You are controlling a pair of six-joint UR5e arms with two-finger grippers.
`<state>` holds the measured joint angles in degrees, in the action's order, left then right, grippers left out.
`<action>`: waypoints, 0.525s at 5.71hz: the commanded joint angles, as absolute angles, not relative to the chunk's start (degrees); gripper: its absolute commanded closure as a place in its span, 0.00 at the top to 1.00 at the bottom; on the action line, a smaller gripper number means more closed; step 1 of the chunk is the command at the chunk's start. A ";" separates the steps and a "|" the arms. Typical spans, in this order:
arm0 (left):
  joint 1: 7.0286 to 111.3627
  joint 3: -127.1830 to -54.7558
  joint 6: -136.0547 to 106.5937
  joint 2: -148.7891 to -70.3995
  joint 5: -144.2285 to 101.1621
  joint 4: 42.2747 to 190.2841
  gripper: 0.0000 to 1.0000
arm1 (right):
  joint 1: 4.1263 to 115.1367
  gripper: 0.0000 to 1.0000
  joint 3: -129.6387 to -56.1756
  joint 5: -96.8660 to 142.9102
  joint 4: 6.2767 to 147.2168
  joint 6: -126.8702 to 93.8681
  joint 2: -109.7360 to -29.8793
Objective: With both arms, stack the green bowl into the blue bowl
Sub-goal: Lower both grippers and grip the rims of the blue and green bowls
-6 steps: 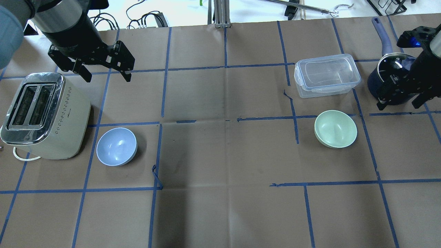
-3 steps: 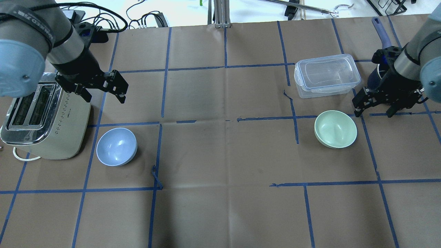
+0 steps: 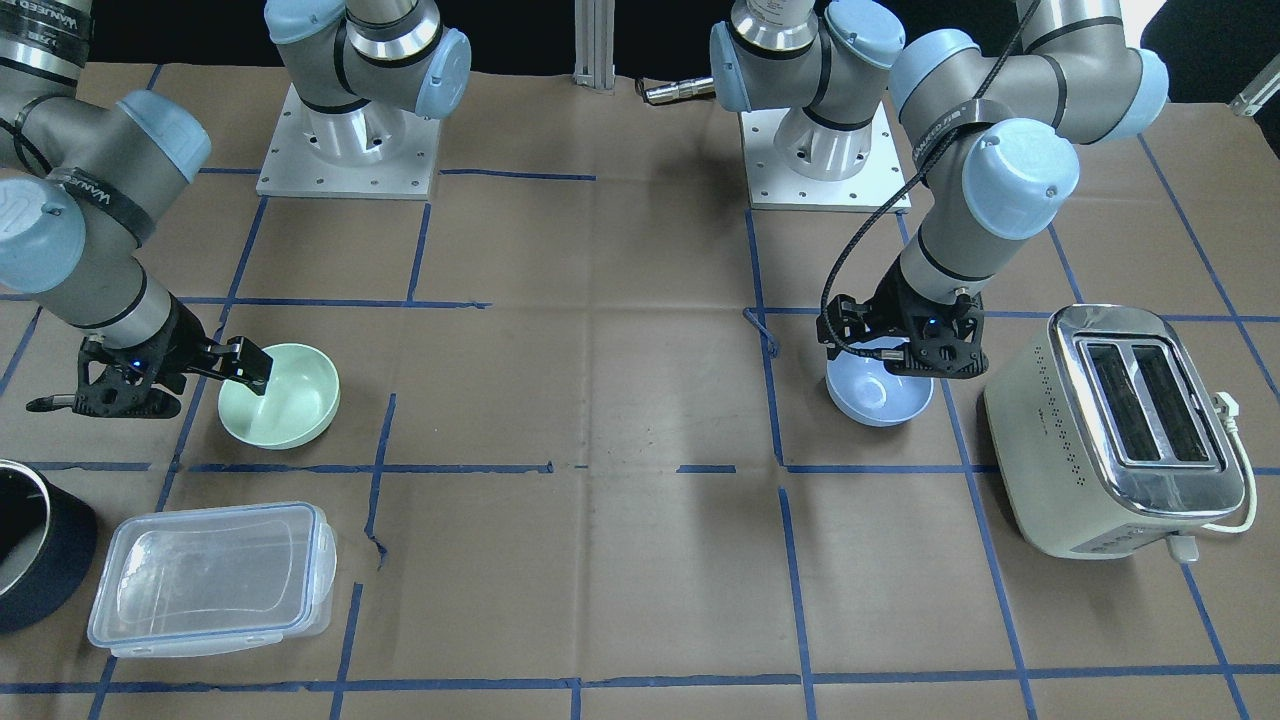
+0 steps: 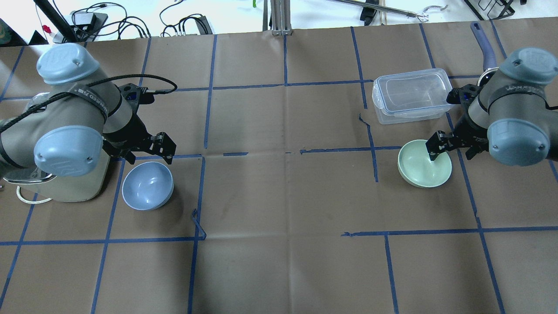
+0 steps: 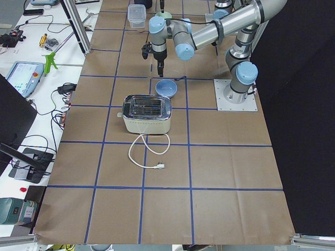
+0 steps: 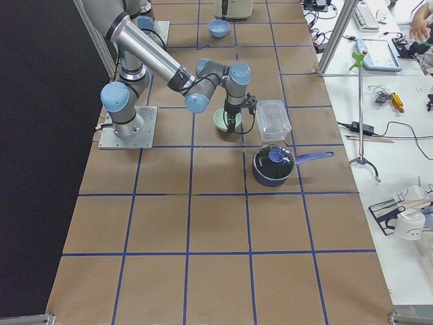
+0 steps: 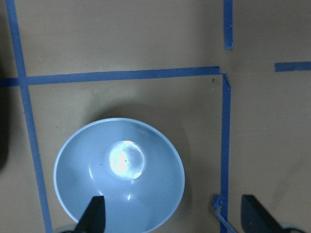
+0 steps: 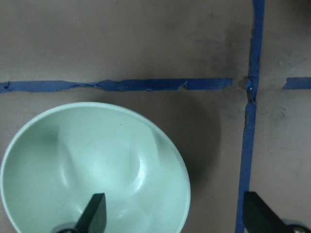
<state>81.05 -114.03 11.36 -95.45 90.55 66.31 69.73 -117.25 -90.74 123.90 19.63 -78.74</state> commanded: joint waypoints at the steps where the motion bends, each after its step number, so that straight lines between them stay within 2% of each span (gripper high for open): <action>1: 81.47 -115.31 10.81 -100.78 90.44 64.17 0.94 | 69.70 1.00 -120.30 -91.31 124.71 19.43 -78.13; 2: 81.82 -116.27 10.81 -101.85 90.44 63.81 0.93 | 69.70 1.00 -120.58 -91.41 124.54 19.60 -78.40; 3: 81.83 -116.71 10.72 -103.34 90.44 62.24 0.86 | 69.70 1.00 -120.41 -91.41 125.06 19.69 -78.49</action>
